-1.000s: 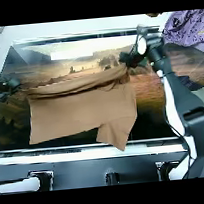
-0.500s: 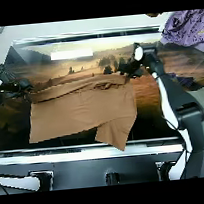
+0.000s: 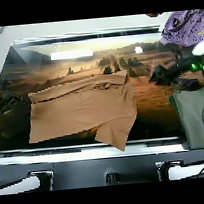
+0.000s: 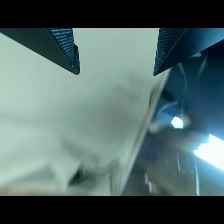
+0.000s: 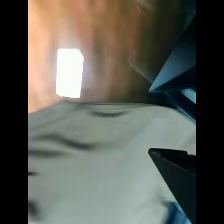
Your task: Fold the clothes and pants, and hang the long-sleeved shirts on hangers.
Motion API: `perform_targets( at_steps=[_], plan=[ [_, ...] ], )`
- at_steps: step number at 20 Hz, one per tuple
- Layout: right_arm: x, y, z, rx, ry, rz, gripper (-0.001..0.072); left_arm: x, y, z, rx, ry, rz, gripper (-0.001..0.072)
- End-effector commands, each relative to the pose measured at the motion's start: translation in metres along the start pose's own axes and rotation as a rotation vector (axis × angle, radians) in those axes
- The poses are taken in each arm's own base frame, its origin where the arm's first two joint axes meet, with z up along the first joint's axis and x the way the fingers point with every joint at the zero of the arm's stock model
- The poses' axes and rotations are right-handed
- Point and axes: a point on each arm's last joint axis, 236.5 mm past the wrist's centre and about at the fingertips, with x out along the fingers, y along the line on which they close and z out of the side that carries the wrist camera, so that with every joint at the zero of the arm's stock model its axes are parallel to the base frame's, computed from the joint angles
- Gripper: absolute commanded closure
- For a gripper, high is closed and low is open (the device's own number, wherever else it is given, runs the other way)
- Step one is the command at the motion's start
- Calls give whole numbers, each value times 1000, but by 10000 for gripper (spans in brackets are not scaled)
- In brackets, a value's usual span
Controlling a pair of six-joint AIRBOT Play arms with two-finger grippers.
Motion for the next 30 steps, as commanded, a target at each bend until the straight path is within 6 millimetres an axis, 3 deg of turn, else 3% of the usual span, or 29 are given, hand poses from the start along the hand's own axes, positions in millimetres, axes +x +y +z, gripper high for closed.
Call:
perform_targets(
  at_steps=[1, 2, 3, 4, 6, 9, 14, 15, 16, 17, 19, 20, 24, 27, 30],
  plan=[
    [33, -24, -70, 72, 81, 159, 293, 4, 9, -42, -26, 55, -1, 172],
    [50, -29, -87, 92, 112, 174, 293, 6, 10, -46, -29, 66, 1, 172],
    [54, -30, -91, 97, 118, 179, 293, 6, 10, -46, -30, 67, 1, 172],
    [79, -32, -110, 134, 128, 227, 293, 8, 10, -47, -31, 69, 1, 172],
    [99, -34, -122, 167, 110, 259, 292, 8, 10, -46, -31, 69, 1, 172],
    [114, -34, -127, 220, 76, 293, 289, 8, 10, -46, -31, 69, 1, 172],
    [150, -10, -134, 143, 104, 251, 243, 8, 10, -46, -31, 69, 1, 171],
    [156, -6, -134, 133, 104, 239, 245, 8, 10, -47, -31, 69, 1, 172],
    [161, -1, -134, 122, 101, 233, 298, 8, 10, -47, -31, 69, 1, 172],
    [164, 2, -134, 113, 100, 230, 366, 7, 10, -47, -31, 72, 0, 172],
    [164, 3, -134, 110, 98, 227, 628, 2, 11, -58, -99, 123, 9, 172],
    [164, 3, -134, 109, 100, 225, 681, 0, 15, -63, -126, 148, 13, 172],
    [153, 8, -130, 88, 73, 219, 681, -15, 62, -82, -198, 148, 28, 171],
    [141, 12, -126, 45, 41, 205, 681, -11, 97, -119, -295, 153, -58, 171],
    [133, 17, -125, 23, 23, 203, 681, 8, 98, -145, -381, 174, -193, 171]
  ],
)
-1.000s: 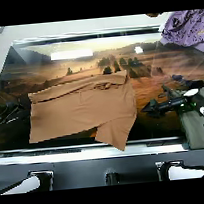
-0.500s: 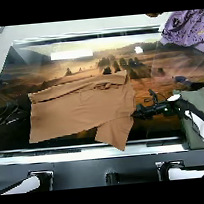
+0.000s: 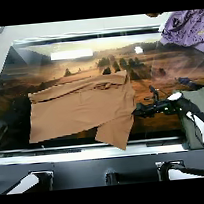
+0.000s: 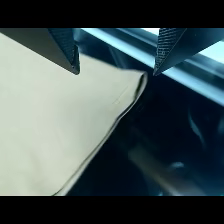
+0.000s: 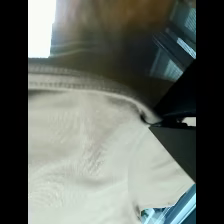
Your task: Fold the clothes and pants, and hang the long-sleeved shirts on hangers.
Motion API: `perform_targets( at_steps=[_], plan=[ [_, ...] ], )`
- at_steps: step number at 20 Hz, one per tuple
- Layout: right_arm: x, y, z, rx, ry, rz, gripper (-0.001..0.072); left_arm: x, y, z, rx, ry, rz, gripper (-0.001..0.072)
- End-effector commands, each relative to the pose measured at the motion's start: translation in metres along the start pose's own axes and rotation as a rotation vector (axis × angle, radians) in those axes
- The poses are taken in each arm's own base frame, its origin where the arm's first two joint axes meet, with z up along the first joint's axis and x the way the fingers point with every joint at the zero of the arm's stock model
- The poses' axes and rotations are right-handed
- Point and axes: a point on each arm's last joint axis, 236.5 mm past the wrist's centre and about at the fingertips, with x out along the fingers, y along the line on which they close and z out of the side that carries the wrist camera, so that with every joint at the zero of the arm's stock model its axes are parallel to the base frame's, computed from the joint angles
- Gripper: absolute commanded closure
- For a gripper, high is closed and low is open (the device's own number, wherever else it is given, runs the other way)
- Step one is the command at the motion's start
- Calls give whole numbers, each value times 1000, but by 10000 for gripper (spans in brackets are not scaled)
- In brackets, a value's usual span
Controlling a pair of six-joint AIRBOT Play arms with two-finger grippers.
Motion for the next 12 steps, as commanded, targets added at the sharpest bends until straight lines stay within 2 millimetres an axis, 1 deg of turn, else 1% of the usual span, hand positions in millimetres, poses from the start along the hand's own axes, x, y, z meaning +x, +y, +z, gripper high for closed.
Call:
perform_targets(
  at_steps=[1, 4, 6, 8, 12],
  plan=[
    [-7, 7, 1, -26, -17, -2, 681, 22, 9, -22, -46, 20, -152, 171],
    [-7, 7, 1, -27, -15, -2, 681, 49, 10, -38, -29, 75, -175, 171],
    [-7, 7, 2, -27, -18, -3, 681, 63, 11, -49, -26, 128, -178, 171],
    [-7, 7, 2, -27, -18, -3, 681, 69, 12, -48, -32, 138, -175, 171],
    [-7, 7, 1, -27, -17, -3, 681, 73, 13, -41, -12, 108, -160, 172]
  ],
)
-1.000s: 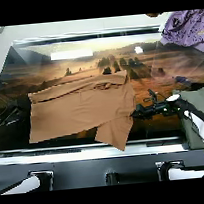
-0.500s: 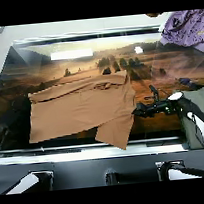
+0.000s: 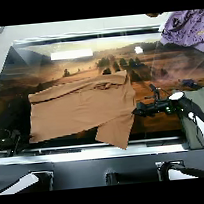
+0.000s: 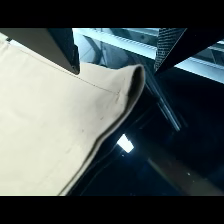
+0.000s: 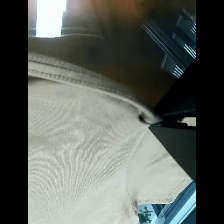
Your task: Fold the clothes and pants, and hang the long-sleeved shirts on hangers.
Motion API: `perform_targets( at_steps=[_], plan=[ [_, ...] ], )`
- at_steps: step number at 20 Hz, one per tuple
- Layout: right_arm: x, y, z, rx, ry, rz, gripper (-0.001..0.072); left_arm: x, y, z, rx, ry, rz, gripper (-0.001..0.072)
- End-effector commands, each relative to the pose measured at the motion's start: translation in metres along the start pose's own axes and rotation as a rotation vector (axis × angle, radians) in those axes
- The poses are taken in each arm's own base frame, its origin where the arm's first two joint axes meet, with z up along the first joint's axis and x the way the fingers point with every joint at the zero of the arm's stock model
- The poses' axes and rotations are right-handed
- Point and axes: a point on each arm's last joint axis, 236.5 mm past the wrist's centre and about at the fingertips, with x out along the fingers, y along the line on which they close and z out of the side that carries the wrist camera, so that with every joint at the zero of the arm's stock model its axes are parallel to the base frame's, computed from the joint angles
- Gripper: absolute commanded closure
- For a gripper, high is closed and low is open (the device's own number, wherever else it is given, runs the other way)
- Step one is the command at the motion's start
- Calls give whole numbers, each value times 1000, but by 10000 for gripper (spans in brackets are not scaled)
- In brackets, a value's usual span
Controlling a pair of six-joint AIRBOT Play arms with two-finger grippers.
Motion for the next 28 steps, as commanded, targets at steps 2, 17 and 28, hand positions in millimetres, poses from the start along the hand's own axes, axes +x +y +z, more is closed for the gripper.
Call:
perform_targets(
  at_steps=[2, 17, 28],
  plan=[
    [0, 0, 0, -2, -1, 0, 681, 9, 0, 3, 31, -3, 9, 172],
    [-9, 28, 8, -16, -30, 87, 683, 12, -45, 18, 97, -26, -65, 694],
    [-261, 284, 165, -642, -762, -69, 684, -273, -383, 66, 798, -864, -107, 696]
  ],
)
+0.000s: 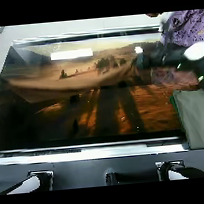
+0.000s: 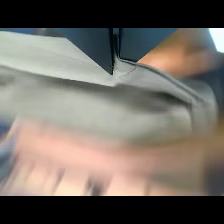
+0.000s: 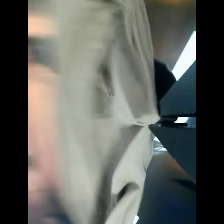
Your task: Fold the clothes and pants, and hang the long-sleeved shirts on hangers.
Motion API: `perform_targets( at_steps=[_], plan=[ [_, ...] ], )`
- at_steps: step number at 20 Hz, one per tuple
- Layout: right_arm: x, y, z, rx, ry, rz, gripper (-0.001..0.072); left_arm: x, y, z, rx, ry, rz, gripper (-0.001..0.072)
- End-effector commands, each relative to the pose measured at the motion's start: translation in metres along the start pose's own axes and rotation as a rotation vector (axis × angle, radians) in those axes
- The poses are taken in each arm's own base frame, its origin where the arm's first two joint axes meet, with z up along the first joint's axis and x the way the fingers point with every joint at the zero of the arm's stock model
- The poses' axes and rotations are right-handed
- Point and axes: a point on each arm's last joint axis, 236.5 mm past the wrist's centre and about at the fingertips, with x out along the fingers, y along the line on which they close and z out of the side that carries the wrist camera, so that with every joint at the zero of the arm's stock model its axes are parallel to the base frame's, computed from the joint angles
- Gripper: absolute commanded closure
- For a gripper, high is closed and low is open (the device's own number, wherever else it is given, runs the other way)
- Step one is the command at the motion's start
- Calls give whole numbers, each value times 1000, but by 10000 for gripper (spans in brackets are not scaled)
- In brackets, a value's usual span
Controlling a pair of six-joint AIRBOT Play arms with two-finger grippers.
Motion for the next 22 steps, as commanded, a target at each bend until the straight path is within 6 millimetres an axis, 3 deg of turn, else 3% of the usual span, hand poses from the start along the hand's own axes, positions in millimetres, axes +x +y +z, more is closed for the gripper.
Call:
perform_targets(
  at_steps=[1, 2, 4, 6, 8, 11, 14, 15, 17, 20, 22],
  plan=[
    [-102, 68, 108, -187, -299, -92, 684, -112, -85, 100, 202, -347, 50, 695],
    [-142, 90, 126, -230, -384, -115, 684, -149, -103, 113, 240, -425, 53, 695],
    [-215, 134, 137, -304, -513, -133, 684, -212, -127, 118, 261, -549, 50, 695],
    [-276, 166, 126, -340, -607, -157, 684, -260, -128, 101, 232, -620, 97, 695],
    [-325, 184, 105, -353, -660, -200, 684, -298, -119, 76, 200, -672, 160, 695],
    [-373, 196, 80, -332, -722, -251, 684, -347, -103, 38, 162, -736, 257, 695],
    [-384, 199, 71, -292, -736, -246, 684, -372, -94, 24, 163, -775, 317, 695],
    [-379, 196, 73, -282, -724, -247, 684, -371, -93, 24, 162, -771, 320, 695],
    [-353, 178, 79, -247, -659, -259, 684, -344, -90, 28, 165, -707, 306, 695],
    [-278, 127, 86, -114, -463, -284, 684, -247, -77, 22, 204, -451, 252, 695],
    [-208, 77, 80, -7, -279, -315, 684, -166, -46, 9, 166, -249, 254, 695]
  ],
)
